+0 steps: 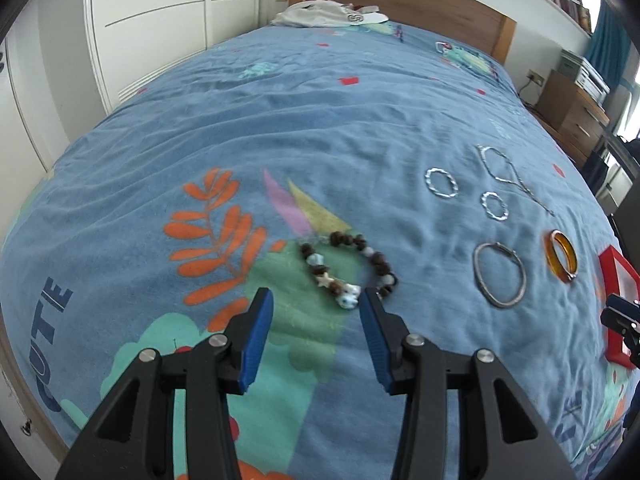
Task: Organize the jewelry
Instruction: 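Move the left tool to the beaded bracelet and the right tool to the silver bangle, then close the left tool on the beaded bracelet while the right tool grasps the silver bangle, then carry the beaded bracelet and silver bangle with both tools into the red box, then open both tools to release the bracelet and bangle in the box, then withdraw both tools from the box toward the amber bangle and hoop earrings, then grasp a twisted silver hoop with the left tool while the right tool grasps the amber bangle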
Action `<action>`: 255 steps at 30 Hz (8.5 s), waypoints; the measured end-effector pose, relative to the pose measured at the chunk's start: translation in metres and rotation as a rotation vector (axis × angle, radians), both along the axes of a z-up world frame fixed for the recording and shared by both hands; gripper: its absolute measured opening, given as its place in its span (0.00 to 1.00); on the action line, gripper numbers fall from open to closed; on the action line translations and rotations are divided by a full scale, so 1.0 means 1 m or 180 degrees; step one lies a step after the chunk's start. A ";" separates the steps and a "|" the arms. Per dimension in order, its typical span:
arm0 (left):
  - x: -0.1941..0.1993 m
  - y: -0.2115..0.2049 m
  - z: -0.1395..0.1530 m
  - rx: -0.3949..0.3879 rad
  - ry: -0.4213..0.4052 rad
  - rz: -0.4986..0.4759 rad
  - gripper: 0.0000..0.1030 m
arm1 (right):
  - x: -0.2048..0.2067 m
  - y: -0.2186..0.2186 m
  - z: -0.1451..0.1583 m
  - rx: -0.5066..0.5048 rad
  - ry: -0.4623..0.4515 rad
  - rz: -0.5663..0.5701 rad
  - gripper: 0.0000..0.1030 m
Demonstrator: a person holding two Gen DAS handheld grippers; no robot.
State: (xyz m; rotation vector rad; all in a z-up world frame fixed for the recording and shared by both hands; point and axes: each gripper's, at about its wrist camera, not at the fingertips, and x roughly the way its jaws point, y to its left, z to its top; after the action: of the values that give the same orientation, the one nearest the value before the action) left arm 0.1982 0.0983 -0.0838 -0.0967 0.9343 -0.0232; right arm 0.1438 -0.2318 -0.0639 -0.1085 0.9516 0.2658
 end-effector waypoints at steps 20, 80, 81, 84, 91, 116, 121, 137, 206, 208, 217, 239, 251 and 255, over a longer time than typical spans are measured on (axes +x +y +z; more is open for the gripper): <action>0.036 0.014 -0.028 -0.0091 0.0106 0.0188 0.42 | 0.043 0.042 -0.029 0.0248 0.0108 0.0155 0.33; 0.001 -0.131 0.080 -0.0436 -0.0448 -0.0742 0.10 | 0.001 -0.031 0.050 0.0268 -0.0776 -0.0470 0.03; -0.001 -0.144 0.086 -0.0452 -0.0469 -0.0817 0.10 | -0.005 -0.042 0.056 0.0235 -0.0810 -0.0517 0.03; -0.005 -0.184 0.100 -0.0509 -0.0509 -0.1041 0.10 | -0.018 -0.071 0.067 0.0148 -0.0868 -0.0630 0.03; -0.016 -0.309 0.123 -0.0687 -0.0487 -0.1731 0.10 | -0.047 -0.160 0.079 -0.0024 -0.0868 -0.1026 0.03; 0.012 -0.515 -0.004 -0.0224 0.0204 -0.2402 0.10 | -0.025 -0.305 -0.002 0.0082 -0.0336 -0.1628 0.04; 0.015 -0.515 -0.020 -0.0234 0.0260 -0.2358 0.10 | -0.019 -0.313 -0.018 0.0044 -0.0144 -0.1699 0.04; 0.001 -0.512 -0.018 -0.0141 0.0047 -0.2301 0.11 | -0.017 -0.305 -0.040 -0.0348 0.0177 -0.1681 0.06; -0.023 -0.141 0.058 0.0099 -0.0287 -0.0881 0.38 | -0.039 -0.092 0.060 0.0052 -0.0388 -0.0843 0.41; -0.014 -0.143 0.052 0.0089 -0.0261 -0.0892 0.38 | -0.029 -0.091 0.053 0.0077 -0.0344 -0.0833 0.41; 0.023 -0.156 0.024 0.0055 -0.0157 -0.0913 0.38 | 0.017 -0.080 0.024 0.0229 -0.0216 -0.0737 0.42; 0.104 -0.186 -0.006 -0.0403 -0.0124 -0.1119 0.38 | 0.090 -0.064 -0.027 0.0417 -0.0083 -0.0571 0.51; 0.126 -0.209 -0.034 -0.0276 0.0049 -0.1249 0.37 | 0.102 -0.069 -0.047 0.0456 0.0058 -0.0600 0.51; 0.133 -0.210 -0.041 -0.0315 0.0084 -0.1239 0.34 | 0.107 -0.067 -0.055 0.0465 0.0097 -0.0619 0.51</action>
State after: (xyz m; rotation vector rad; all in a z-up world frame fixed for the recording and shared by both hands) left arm 0.3314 -0.1112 -0.1250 -0.0055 0.9668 -0.4294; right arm 0.2505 -0.2992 -0.1185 0.1222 0.9624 0.1568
